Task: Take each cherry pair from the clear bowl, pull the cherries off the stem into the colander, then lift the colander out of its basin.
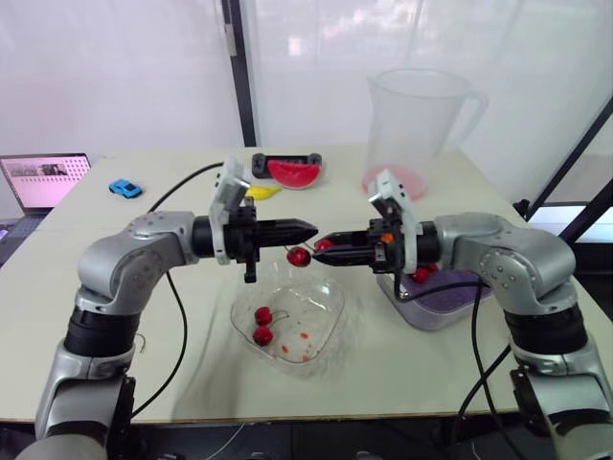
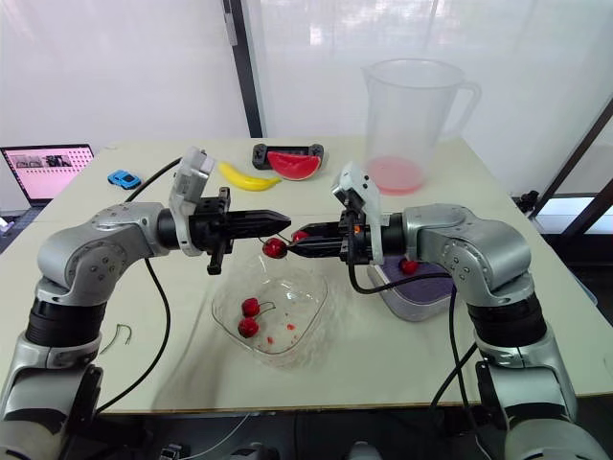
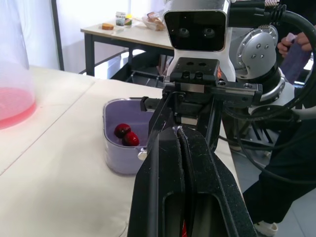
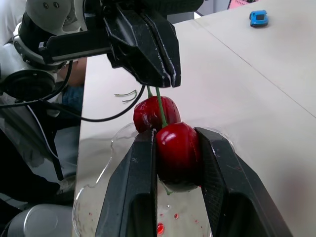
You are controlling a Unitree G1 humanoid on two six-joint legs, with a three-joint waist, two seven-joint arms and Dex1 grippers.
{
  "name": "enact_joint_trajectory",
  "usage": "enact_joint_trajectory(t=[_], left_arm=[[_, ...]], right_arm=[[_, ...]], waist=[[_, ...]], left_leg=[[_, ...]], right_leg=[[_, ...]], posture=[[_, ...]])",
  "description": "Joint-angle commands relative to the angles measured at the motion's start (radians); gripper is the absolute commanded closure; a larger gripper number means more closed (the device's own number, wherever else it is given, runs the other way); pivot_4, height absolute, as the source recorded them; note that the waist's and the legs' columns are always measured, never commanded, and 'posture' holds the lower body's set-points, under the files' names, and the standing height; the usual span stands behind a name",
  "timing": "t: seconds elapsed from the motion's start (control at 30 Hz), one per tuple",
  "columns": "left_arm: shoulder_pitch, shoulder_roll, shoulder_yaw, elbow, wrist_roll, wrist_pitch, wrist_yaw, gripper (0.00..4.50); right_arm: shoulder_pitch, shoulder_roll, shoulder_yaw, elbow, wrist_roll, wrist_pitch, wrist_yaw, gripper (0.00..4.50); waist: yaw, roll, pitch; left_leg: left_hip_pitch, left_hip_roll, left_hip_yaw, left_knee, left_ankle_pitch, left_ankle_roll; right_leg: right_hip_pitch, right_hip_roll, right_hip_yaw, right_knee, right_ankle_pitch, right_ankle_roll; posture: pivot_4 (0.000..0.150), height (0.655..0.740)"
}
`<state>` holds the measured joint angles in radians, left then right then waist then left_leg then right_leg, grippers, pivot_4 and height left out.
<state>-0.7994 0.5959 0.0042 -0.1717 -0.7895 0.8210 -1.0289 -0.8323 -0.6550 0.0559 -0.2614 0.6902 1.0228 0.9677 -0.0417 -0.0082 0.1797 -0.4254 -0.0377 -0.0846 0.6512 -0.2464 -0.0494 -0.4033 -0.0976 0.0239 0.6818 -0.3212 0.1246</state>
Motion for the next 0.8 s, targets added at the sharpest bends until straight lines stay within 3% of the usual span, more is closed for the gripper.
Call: enact_joint_trajectory(t=[0.03, 0.47, 0.63, 0.8], left_arm=[[-0.016, 0.008, 0.031, -0.025, -0.007, -0.017, 0.002, 4.50], [-0.007, 0.000, 0.032, -0.026, -0.008, -0.023, 0.005, 4.50], [0.005, -0.006, 0.039, -0.032, -0.010, -0.026, 0.011, 4.50], [0.035, -0.008, 0.053, -0.045, -0.011, -0.032, 0.028, 4.50]], right_arm=[[0.031, -0.039, -0.011, 0.009, -0.007, -0.011, 0.012, 3.82], [0.112, -0.161, -0.143, -0.004, 0.057, 0.023, 0.002, 3.82], [0.045, -0.360, -0.131, 0.108, -0.040, -0.052, 0.095, 3.82], [0.005, -0.531, 0.009, 0.290, -0.236, -0.238, 0.245, 3.82]], waist=[[0.000, 0.000, 0.000], [0.001, 0.000, 0.000], [0.008, 0.000, 0.000], [0.005, 0.000, 0.000]], left_leg=[[0.000, 0.000, 0.000, 0.000, 0.000, 0.000], [0.000, 0.000, 0.000, 0.000, -0.001, 0.002], [0.000, 0.000, 0.001, 0.001, -0.001, 0.002], [0.000, 0.000, 0.001, 0.000, -0.002, 0.003]], right_leg=[[0.000, 0.000, 0.000, 0.000, 0.000, 0.000], [0.000, 0.000, 0.000, 0.000, 0.000, 0.000], [0.001, 0.000, 0.000, -0.001, 0.000, 0.000], [0.001, 0.000, 0.000, -0.002, 0.000, 0.000]], posture=[[0.150, 0.7400], [0.150, 0.7400], [0.150, 0.7400], [0.150, 0.7400]])
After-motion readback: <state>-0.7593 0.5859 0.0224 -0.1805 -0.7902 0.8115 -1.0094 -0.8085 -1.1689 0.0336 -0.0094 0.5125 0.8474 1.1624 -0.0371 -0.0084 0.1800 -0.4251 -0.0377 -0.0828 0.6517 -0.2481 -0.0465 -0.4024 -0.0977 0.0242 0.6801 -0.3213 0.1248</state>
